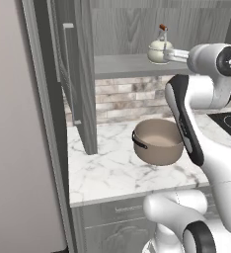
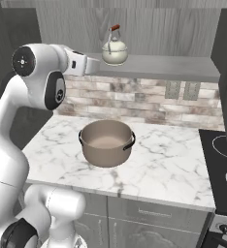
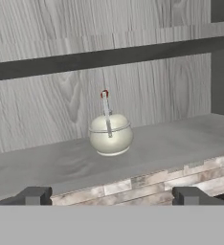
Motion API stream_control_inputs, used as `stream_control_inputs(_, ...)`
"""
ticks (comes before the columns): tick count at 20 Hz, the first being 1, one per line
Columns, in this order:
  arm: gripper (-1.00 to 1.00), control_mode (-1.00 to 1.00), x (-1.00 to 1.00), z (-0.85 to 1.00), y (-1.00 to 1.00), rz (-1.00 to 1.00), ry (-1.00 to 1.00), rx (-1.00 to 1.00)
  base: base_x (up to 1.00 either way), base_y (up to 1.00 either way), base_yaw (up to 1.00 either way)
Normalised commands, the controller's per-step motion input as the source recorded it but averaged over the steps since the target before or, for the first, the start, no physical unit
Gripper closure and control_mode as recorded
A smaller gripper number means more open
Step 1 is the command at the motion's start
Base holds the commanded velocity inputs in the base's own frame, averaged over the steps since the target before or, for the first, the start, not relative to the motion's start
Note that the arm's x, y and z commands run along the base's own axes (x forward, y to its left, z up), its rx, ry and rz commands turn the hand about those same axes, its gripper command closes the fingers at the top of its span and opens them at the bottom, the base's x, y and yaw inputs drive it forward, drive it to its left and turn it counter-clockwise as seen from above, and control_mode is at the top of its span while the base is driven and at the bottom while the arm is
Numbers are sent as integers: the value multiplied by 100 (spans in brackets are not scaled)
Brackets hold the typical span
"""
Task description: Pick the kettle from the cabinet and place it on a stove burner. Then pick the pot from the counter and place it on another stove burner. Finally, turn both burners on.
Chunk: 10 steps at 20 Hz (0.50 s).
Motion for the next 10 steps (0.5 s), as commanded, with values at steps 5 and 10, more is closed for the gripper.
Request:
stream_control_inputs(5,-100,-100,6,0,0,0,0,0,0,0,0)
stream_control_inputs(10,-100,-100,5,0,0,0,0,0,0,0,0)
